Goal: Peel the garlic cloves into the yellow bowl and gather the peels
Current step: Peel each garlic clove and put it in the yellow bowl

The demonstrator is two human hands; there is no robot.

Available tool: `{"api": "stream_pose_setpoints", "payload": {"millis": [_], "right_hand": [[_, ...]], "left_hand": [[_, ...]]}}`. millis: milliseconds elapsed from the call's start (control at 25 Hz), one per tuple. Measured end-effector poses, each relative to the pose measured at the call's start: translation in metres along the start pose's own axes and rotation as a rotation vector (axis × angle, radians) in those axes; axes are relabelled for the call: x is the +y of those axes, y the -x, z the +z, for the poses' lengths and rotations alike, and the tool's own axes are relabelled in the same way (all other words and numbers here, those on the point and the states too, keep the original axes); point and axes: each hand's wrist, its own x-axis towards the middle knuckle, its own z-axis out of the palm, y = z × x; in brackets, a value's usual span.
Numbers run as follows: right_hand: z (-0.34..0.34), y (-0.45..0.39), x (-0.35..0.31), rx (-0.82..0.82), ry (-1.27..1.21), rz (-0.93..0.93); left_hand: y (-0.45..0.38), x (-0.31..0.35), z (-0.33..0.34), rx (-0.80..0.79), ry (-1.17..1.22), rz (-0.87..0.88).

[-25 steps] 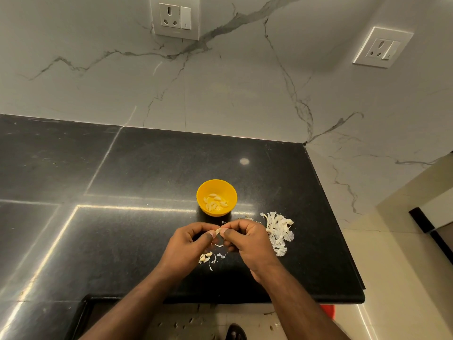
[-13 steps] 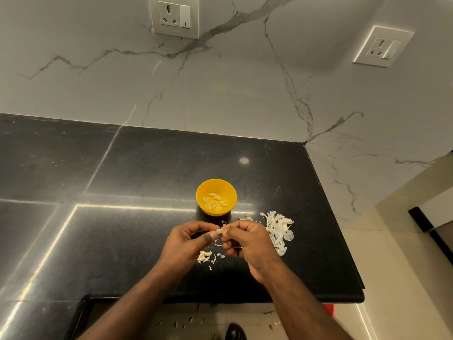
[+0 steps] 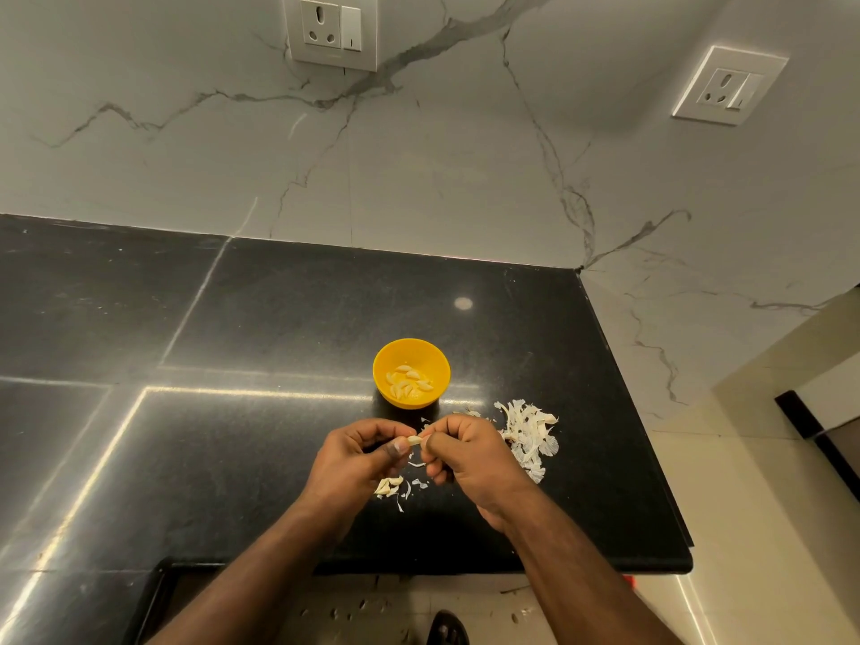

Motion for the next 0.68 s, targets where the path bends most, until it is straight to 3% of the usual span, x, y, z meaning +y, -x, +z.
{"api": "stream_pose_setpoints", "payload": {"millis": [360,680], "right_hand": [[-0.0035,0.0018,-0.0034,-0.068,-0.102,-0.001],[0.0007,-0.0017,-0.0048,0.068,-0.222,-0.054]], "left_hand": [[-0.0056,0.0012,-0.0031,-0.045,0.229,-0.123],[-0.005,0.001,-0.0023,-0.036,0.212,-0.118]]}}
